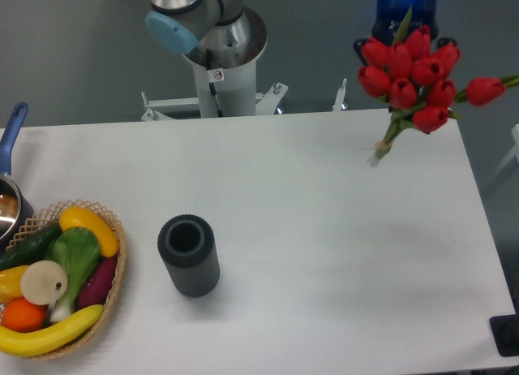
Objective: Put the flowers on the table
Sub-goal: 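Lower the gripper holding the red tulips toward the table surface, then lay the tulips flat on the table and open the gripper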
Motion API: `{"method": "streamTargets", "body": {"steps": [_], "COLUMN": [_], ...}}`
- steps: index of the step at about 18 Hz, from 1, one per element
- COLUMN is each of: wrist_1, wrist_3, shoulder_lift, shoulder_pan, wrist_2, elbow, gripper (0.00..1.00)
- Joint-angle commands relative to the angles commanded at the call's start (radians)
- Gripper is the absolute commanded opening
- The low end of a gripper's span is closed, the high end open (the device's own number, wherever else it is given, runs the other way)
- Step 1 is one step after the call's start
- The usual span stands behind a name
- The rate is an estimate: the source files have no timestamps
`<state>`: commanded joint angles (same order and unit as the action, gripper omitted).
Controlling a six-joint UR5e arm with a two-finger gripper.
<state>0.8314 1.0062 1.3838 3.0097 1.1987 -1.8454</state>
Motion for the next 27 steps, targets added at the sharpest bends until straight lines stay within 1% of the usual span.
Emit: {"method": "streamTargets", "body": {"steps": [1, 2, 4, 6, 7, 8, 10, 11, 15, 19, 21, 24, 27], "wrist_1": [0.002, 0.006, 0.034, 0.052, 0.055, 0.063, 0.086, 0.086, 0.084, 0.078, 0.078, 0.077, 0.075], "wrist_3": [0.018, 0.040, 0.072, 0.149, 0.181, 0.193, 0.204, 0.210, 0.207, 0.201, 0.198, 0.189, 0.177], "shoulder_lift": [-0.017, -0.025, -0.048, -0.057, -0.054, -0.037, 0.009, 0.042, 0.202, 0.345, 0.427, 0.503, 0.552], "shoulder_pan": [-0.006, -0.012, -0.021, -0.044, -0.072, -0.122, -0.175, -0.201, -0.288, -0.343, -0.368, -0.391, -0.393], "wrist_2": [0.081, 0.138, 0.208, 0.309, 0.355, 0.410, 0.461, 0.466, 0.467, 0.473, 0.475, 0.475, 0.492], "elbow": [-0.008, -0.014, -0.041, -0.078, -0.093, -0.103, -0.103, -0.094, -0.032, 0.015, 0.061, 0.113, 0.132], "gripper": [0.25, 0.24, 0.24, 0.24, 0.24, 0.24, 0.24, 0.24, 0.25, 0.24, 0.24, 0.25, 0.25]}}
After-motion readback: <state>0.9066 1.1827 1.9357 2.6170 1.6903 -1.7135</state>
